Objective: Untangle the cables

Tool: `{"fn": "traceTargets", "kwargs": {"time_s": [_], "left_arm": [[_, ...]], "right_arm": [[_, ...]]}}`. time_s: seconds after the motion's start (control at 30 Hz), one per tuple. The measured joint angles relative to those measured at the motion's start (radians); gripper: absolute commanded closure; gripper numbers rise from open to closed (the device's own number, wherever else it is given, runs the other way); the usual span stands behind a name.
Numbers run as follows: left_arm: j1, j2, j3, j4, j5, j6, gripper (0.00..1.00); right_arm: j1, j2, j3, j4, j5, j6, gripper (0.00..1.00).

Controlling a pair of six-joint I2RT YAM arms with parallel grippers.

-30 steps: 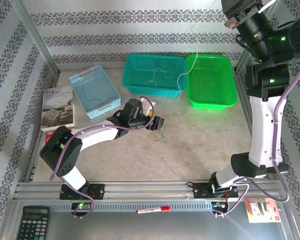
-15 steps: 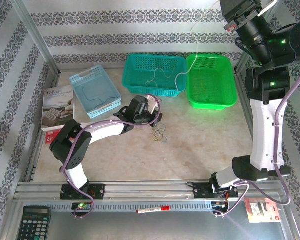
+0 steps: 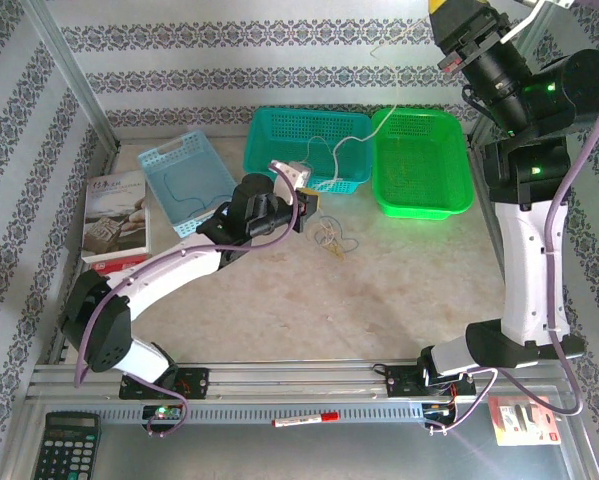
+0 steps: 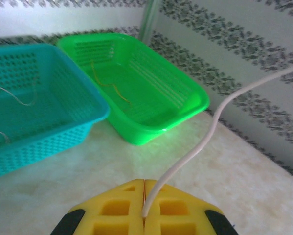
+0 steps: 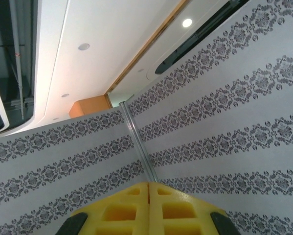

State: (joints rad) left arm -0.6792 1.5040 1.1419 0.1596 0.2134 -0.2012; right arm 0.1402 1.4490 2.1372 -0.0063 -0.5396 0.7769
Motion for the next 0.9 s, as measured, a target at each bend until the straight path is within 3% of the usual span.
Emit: {"fn": "traceTargets", "kwargs": {"time_s": [0.27,0.43,0.67,0.9], "left_arm": [[-0.075,0.113,0.118,-0.281,-0.132,0.235,1.00],[-0.153,0.175,0.071,-0.323,-0.379,0.319,1.00],[-0.166,0.291,0.072,-0.334,-0.756,0.376,1.00],[-0.190,0.333,0.111,-0.344,-0.828,0.480,1.00]], "right_arm": [[0.000,-0.043,-0.089,0.014,0.000,-0.010,1.00],[0.000,-0.092,-0.188,0.043,0.002,-0.015,1.00],[0.000,-0.175,-0.405,0.093,0.023,-0.014,1.00],[0.000,-0.219,-0.557,0.117,0.040,-0.010,1.00]]}}
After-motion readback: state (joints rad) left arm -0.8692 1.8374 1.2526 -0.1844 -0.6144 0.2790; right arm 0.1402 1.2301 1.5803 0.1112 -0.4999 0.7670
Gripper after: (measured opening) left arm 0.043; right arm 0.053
